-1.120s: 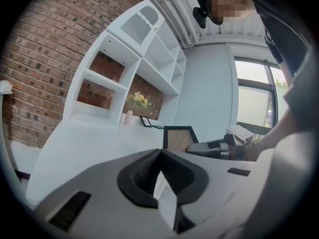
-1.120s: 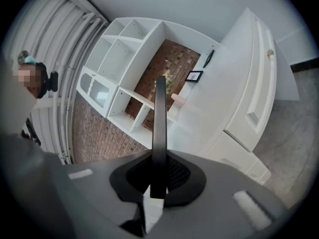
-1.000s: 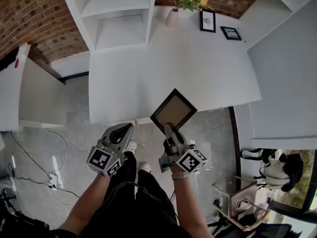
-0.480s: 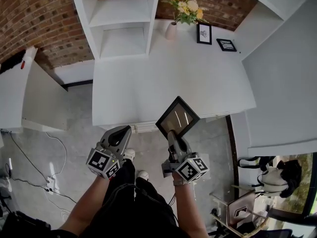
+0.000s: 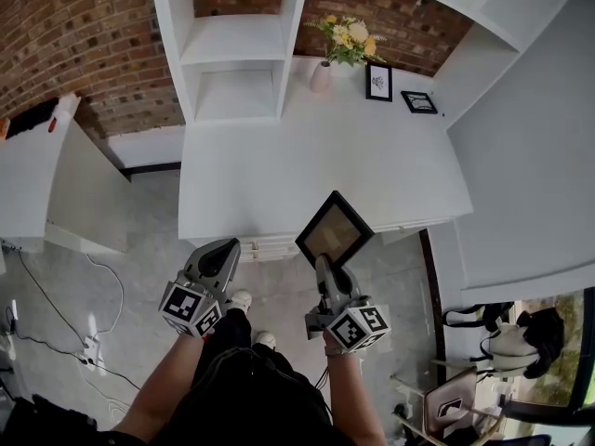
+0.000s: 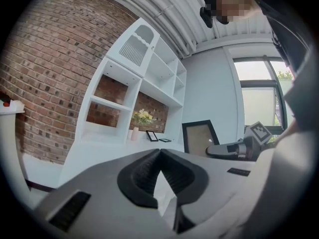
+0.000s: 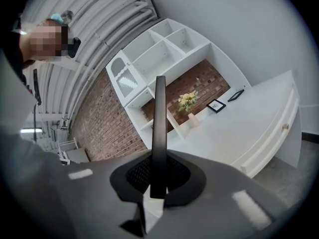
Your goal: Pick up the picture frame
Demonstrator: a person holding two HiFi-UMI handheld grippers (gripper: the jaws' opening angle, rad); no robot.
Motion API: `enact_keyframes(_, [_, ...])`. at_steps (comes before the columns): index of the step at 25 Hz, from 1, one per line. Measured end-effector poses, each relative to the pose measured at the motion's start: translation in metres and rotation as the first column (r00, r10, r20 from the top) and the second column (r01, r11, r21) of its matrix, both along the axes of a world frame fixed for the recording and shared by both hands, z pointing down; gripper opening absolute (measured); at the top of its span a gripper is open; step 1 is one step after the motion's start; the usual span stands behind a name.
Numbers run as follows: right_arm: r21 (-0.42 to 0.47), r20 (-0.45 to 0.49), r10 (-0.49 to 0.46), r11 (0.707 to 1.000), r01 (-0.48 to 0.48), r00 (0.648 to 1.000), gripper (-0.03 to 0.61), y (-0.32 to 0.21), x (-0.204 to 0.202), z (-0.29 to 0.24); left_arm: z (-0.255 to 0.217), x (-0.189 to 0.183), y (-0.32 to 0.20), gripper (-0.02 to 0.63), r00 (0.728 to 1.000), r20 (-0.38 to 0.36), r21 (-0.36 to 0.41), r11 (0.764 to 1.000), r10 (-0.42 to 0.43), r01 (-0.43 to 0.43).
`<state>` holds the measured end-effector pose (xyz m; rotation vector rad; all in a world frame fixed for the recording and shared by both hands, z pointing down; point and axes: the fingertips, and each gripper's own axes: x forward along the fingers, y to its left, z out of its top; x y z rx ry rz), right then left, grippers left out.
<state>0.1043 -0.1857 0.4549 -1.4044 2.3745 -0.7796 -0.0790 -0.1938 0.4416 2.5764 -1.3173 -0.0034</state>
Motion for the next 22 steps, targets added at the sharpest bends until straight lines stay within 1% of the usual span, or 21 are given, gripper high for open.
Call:
enact_keyframes(4, [0.021, -0.007, 0.004, 1.0, -0.003, 1.0, 0.025, 0.005, 0.001, -0.007, -0.009, 0.0, 0.003, 0.006, 1.0, 0.016, 0.035, 0.999, -0.002, 0.002])
enact_keyframes(6, [0.03, -0.012, 0.007, 1.0, -0.006, 1.0, 0.025, 0.007, 0.003, -0.011, -0.013, 0.002, 0.004, 0.006, 1.0, 0.011, 0.051, 0.999, 0.0, 0.0])
enact_keyframes(15, [0.086, -0.053, 0.004, 0.996, 0.0, 0.999, 0.025, 0.008, 0.009, -0.029, -0.03, 0.002, 0.008, 0.006, 1.0, 0.001, 0.086, 0.996, -0.027, 0.027])
enact_keyframes(22, [0.128, -0.07, 0.005, 0.992, 0.004, 0.998, 0.025, 0.005, 0.013, -0.045, -0.046, 0.007, 0.006, 0.006, 1.0, -0.002, 0.116, 0.993, -0.027, 0.027])
